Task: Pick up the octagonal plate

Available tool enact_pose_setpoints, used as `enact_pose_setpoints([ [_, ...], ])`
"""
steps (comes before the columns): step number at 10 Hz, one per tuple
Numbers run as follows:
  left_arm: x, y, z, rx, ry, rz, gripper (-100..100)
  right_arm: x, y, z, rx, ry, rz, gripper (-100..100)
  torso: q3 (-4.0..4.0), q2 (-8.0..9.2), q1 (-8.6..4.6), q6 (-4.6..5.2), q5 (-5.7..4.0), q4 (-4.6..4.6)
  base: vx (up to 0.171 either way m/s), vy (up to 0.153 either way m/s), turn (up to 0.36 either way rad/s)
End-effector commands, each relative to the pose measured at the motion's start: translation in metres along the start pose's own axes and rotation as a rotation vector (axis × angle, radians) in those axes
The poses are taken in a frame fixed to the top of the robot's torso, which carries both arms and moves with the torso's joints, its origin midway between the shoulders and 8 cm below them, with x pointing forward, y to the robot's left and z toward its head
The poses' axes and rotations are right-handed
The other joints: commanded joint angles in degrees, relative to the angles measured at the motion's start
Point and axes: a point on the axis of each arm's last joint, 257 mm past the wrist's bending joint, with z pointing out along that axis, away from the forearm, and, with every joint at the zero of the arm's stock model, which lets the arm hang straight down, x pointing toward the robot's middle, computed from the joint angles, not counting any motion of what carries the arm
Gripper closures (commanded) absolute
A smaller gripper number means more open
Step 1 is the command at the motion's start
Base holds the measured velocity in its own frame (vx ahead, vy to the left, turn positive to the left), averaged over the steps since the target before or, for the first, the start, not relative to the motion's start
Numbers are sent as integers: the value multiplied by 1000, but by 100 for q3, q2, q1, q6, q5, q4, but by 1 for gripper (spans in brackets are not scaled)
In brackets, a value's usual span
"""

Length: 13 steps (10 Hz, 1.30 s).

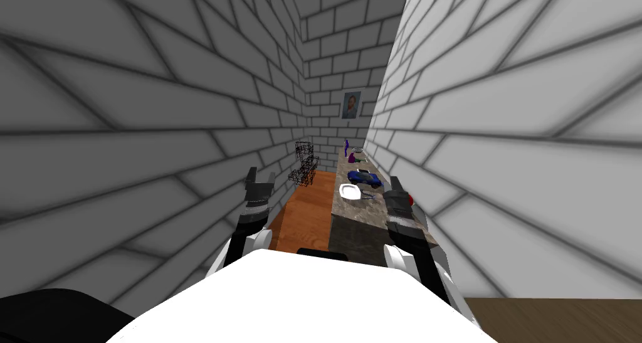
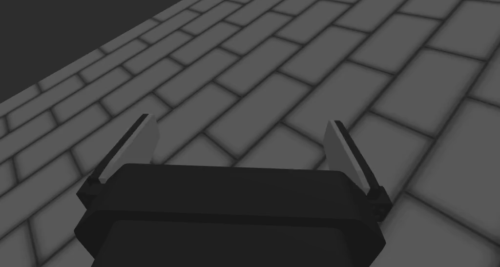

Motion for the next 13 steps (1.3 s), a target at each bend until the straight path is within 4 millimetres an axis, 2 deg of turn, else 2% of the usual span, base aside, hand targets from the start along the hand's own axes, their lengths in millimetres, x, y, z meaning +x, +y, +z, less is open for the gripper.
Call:
enact_pose_setpoints([
  [1, 0, 0, 0, 0, 0, 0, 0, 14, -1, 5, -16, 54, -12, -100, 0, 0, 0, 0, 0, 0, -57, 40, 38],
  [4, 0, 0, 0, 0, 0, 0, 0, 45, -5, 15, -50, 162, -38, -100, 25, 44, 15, -1, 3, 9, -121, 50, 47],
  [5, 0, 0, 0, 0, 0, 0, 0, 45, -4, 15, -51, 168, -43, -100, 26, 45, 22, -1, 4, 10, -84, 57, 15],
  [7, 0, 0, 0, 0, 0, 0, 0, 73, -9, 21, -80, 258, -71, -100, 18, 30, 18, -1, 4, 7, -89, 68, 54],
  [8, 0, 0, 0, 0, 0, 0, 0, 74, -9, 20, -82, 269, -80, -100, 21, 36, 30, -2, 6, 8, -87, 58, 21],
  [9, 0, 0, 0, 0, 0, 0, 0, 89, -13, 23, -98, 319, -100, -100, 20, 33, 21, 1, 6, 8, -94, 42, 41],
  [10, 0, 0, 0, 0, 0, 0, 0, 89, -13, 22, -100, 326, -106, -100, 20, 34, 16, -1, 4, 7, -72, 34, 29],
  [12, 0, 0, 0, 0, 0, 0, 0, 122, -21, 24, -136, 429, -155, -100, 17, 29, 17, -1, 4, 6, -112, 68, 75],
  [13, 0, 0, 0, 0, 0, 0, 0, 122, -24, 23, -137, 449, -174, -100, 26, 45, 29, -2, 6, 10, -98, 77, 25],
])
